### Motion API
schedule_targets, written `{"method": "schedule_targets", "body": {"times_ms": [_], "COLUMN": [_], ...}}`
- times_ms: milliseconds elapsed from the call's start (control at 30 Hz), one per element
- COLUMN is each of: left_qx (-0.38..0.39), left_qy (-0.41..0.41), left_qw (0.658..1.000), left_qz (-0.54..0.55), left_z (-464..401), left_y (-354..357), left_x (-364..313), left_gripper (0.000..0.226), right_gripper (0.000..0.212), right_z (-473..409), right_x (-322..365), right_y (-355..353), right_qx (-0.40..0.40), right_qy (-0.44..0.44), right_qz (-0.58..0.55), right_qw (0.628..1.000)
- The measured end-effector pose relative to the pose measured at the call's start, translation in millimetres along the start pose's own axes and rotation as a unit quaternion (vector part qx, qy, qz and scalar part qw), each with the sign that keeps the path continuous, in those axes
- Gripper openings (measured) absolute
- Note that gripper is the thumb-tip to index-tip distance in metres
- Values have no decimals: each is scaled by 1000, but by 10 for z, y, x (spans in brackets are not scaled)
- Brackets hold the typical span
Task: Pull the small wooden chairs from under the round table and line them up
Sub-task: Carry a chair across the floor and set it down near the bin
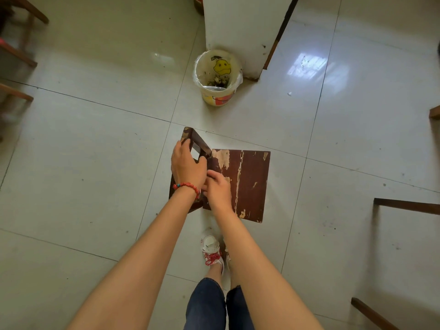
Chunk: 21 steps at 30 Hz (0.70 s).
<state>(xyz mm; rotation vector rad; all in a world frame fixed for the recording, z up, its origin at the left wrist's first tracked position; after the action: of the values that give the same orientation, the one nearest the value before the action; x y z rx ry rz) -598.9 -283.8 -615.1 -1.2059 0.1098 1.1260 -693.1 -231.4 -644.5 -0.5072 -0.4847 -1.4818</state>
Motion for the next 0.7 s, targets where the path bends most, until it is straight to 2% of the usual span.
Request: {"method": "schedule_targets", "body": {"times_ms": [67, 167, 333, 500, 700], "left_qx": [28, 93, 150, 188, 242], "left_qy": [11, -24, -65, 18, 122], "left_qw": [998, 989, 955, 927, 900], "left_qz": [46, 111, 248, 323, 342], "left_z": [120, 280, 586, 973, 1475], "left_y": [-5, -24, -220, -541, -861], "left_x": [-158, -427, -1111, -1908, -2594], "left_gripper": [47, 43, 39, 39, 37], "right_gripper": [31, 18, 18, 18, 22], "right_z": [111, 335, 914, 1614, 2366], "right_x": [161, 480, 1120, 1691, 1972], "right_y": [-221, -592, -1218, -1675, -2073], "right_qx": [-29, -76, -149, -198, -245], "right_qy": [-25, -77, -166, -253, -320], "right_qz": [-14, -47, -116, -159, -215], "right_qw": [999, 993, 968, 933, 890]}}
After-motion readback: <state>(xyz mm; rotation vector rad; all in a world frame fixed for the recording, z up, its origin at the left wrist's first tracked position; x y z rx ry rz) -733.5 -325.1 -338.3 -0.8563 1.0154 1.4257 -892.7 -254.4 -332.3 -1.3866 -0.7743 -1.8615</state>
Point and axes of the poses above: each hand's wrist, its own z-axis away from the middle knuckle, its own y-axis out of the palm, x = y × z, the point moved 6 cm from there along -z, towards the middle knuckle
